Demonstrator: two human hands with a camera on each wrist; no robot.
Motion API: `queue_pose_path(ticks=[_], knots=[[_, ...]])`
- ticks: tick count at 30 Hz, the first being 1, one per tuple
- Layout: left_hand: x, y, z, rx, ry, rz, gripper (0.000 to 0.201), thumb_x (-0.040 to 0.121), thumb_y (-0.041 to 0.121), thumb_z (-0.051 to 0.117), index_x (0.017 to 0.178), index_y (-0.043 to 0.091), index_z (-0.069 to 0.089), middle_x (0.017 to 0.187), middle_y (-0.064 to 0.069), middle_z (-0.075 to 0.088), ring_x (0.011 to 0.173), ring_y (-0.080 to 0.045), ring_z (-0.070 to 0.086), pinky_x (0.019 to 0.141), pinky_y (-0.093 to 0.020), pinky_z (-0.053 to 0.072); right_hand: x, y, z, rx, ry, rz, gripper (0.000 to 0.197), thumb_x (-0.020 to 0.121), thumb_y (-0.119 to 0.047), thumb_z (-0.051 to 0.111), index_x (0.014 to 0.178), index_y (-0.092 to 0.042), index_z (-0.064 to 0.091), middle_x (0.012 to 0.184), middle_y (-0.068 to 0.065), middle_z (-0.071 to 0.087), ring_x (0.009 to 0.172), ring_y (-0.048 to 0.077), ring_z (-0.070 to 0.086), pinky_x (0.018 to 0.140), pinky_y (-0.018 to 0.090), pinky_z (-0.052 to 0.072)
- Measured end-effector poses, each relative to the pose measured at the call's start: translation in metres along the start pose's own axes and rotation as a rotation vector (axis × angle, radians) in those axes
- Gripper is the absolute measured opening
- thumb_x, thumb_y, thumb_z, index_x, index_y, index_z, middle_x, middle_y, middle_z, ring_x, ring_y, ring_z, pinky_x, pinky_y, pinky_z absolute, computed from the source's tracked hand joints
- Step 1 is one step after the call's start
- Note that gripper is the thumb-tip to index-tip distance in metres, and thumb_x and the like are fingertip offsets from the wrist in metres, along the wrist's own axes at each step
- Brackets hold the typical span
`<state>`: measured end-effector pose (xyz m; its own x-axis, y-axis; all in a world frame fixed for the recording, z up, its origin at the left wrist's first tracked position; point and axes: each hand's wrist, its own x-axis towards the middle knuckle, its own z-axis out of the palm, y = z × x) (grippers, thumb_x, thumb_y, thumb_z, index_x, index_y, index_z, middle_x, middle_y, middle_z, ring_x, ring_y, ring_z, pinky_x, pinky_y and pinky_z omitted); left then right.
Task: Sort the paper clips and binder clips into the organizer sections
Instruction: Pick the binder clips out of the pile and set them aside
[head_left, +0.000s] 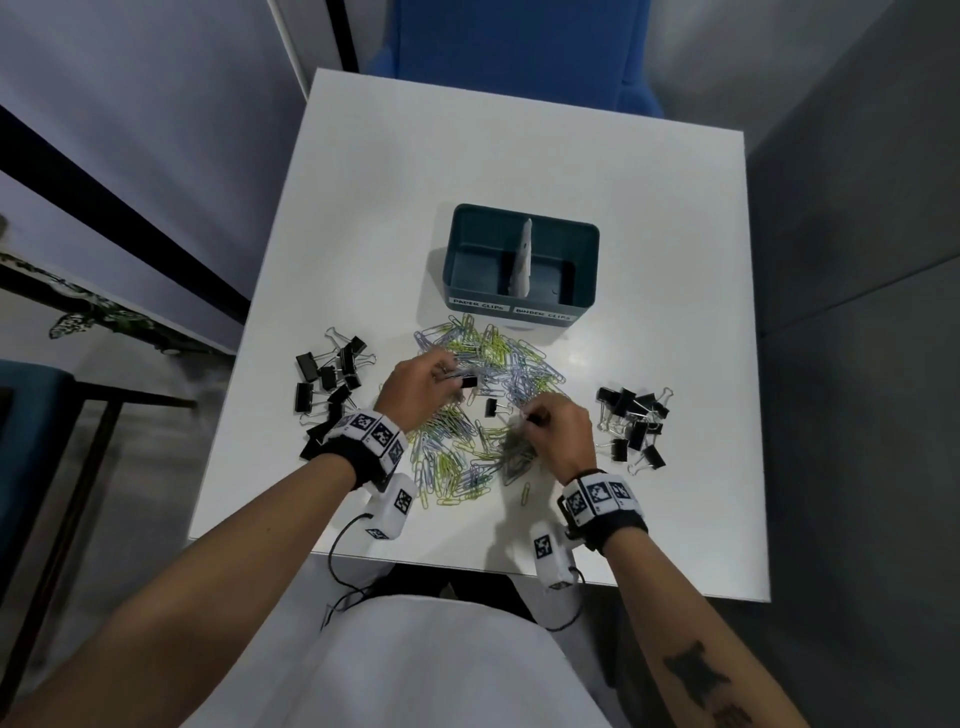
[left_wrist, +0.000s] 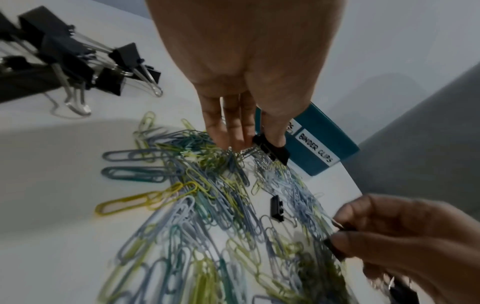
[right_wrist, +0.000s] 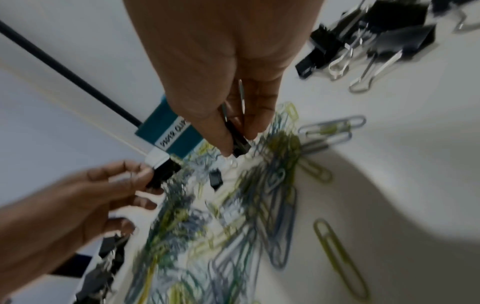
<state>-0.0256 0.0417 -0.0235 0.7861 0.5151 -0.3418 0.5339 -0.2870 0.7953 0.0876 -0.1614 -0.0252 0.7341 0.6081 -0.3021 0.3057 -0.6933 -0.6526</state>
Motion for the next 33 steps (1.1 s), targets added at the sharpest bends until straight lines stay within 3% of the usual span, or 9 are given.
queue_pose_path(ticks=[3, 7, 9, 12, 17, 21, 26, 29, 33], knots=[[0.0, -0.003, -0.007, -0.148, 0.026, -0.104, 0.011, 0.091, 0.018, 0.063, 0.102, 0.016, 0.062, 0.086, -0.007, 0.07, 0.068, -0.017, 0.066, 0.058, -0.031, 0.056, 0.0, 0.008, -0.023, 0.044, 0.111, 0.051, 0.013, 0.082, -0.008, 0.072, 0.094, -0.012, 0.069, 0.09, -0.001, 0.067, 0.076, 0.012, 0.064, 0.063, 0.012, 0.05], [0.002, -0.013, -0.016, -0.289, -0.093, -0.219, 0.032, 0.094, 0.016, 0.059, 0.125, 0.014, 0.052, 0.09, -0.017, 0.071, 0.069, -0.02, 0.062, 0.053, -0.03, 0.048, 0.005, 0.032, -0.061, 0.041, 0.267, 0.149, 0.017, 0.08, -0.006, 0.071, 0.097, -0.01, 0.07, 0.09, 0.004, 0.07, 0.075, 0.015, 0.064, 0.072, 0.02, 0.053], [0.002, -0.021, -0.018, -0.29, -0.139, -0.252, 0.041, 0.094, 0.014, 0.058, 0.133, 0.014, 0.042, 0.086, -0.017, 0.071, 0.067, -0.022, 0.06, 0.054, -0.03, 0.046, 0.006, 0.045, -0.076, 0.108, 0.337, 0.23, 0.019, 0.079, -0.005, 0.07, 0.096, -0.012, 0.067, 0.084, 0.005, 0.07, 0.07, 0.016, 0.065, 0.07, 0.021, 0.055], [0.002, -0.027, -0.019, -0.169, -0.095, -0.277, 0.043, 0.094, 0.014, 0.055, 0.134, 0.016, 0.037, 0.082, -0.012, 0.069, 0.067, -0.022, 0.06, 0.058, -0.031, 0.048, 0.004, 0.06, -0.091, 0.105, 0.417, 0.309, 0.019, 0.079, -0.008, 0.069, 0.097, -0.012, 0.068, 0.088, 0.01, 0.072, 0.081, 0.023, 0.066, 0.077, 0.024, 0.049], [-0.008, -0.013, -0.015, 0.437, 0.002, -0.001, 0.032, 0.093, 0.025, 0.054, 0.123, 0.023, 0.045, 0.102, -0.004, 0.061, 0.085, -0.024, 0.06, 0.07, -0.038, 0.052, 0.004, 0.079, -0.098, 0.053, 0.364, 0.356, 0.014, 0.079, -0.005, 0.07, 0.092, -0.01, 0.071, 0.091, 0.009, 0.073, 0.089, 0.025, 0.066, 0.086, 0.031, 0.051], [-0.009, -0.002, 0.0, 0.663, -0.108, 0.233, 0.048, 0.087, 0.022, 0.064, 0.132, 0.02, 0.045, 0.12, -0.005, 0.047, 0.103, -0.022, 0.051, 0.059, -0.027, 0.042, 0.005, 0.09, -0.093, -0.005, 0.312, 0.324, 0.017, 0.076, -0.007, 0.074, 0.092, -0.011, 0.07, 0.092, 0.01, 0.071, 0.091, 0.029, 0.064, 0.088, 0.039, 0.052], [-0.007, 0.002, 0.01, 0.772, -0.117, 0.338, 0.044, 0.08, 0.004, 0.068, 0.121, 0.01, 0.053, 0.11, -0.011, 0.053, 0.097, -0.027, 0.054, 0.055, -0.032, 0.05, -0.001, 0.082, -0.085, -0.136, 0.352, 0.336, 0.017, 0.08, -0.015, 0.071, 0.096, -0.01, 0.069, 0.103, 0.014, 0.063, 0.099, 0.034, 0.058, 0.078, 0.036, 0.046], [-0.01, 0.009, 0.01, 0.849, -0.098, 0.403, 0.037, 0.075, 0.002, 0.07, 0.109, 0.005, 0.057, 0.107, -0.012, 0.056, 0.094, -0.026, 0.055, 0.052, -0.029, 0.044, -0.01, 0.058, -0.066, -0.201, 0.386, 0.2, 0.016, 0.084, -0.014, 0.066, 0.099, -0.009, 0.066, 0.108, 0.016, 0.058, 0.106, 0.035, 0.051, 0.079, 0.036, 0.044], [-0.019, 0.013, 0.006, 0.858, -0.058, 0.479, 0.034, 0.075, -0.002, 0.068, 0.106, 0.002, 0.057, 0.105, -0.014, 0.056, 0.08, -0.02, 0.055, 0.048, -0.018, 0.04, -0.013, 0.02, -0.024, -0.249, 0.14, -0.112, 0.02, 0.087, -0.014, 0.066, 0.106, -0.011, 0.064, 0.11, 0.006, 0.06, 0.101, 0.022, 0.054, 0.085, 0.029, 0.046]])
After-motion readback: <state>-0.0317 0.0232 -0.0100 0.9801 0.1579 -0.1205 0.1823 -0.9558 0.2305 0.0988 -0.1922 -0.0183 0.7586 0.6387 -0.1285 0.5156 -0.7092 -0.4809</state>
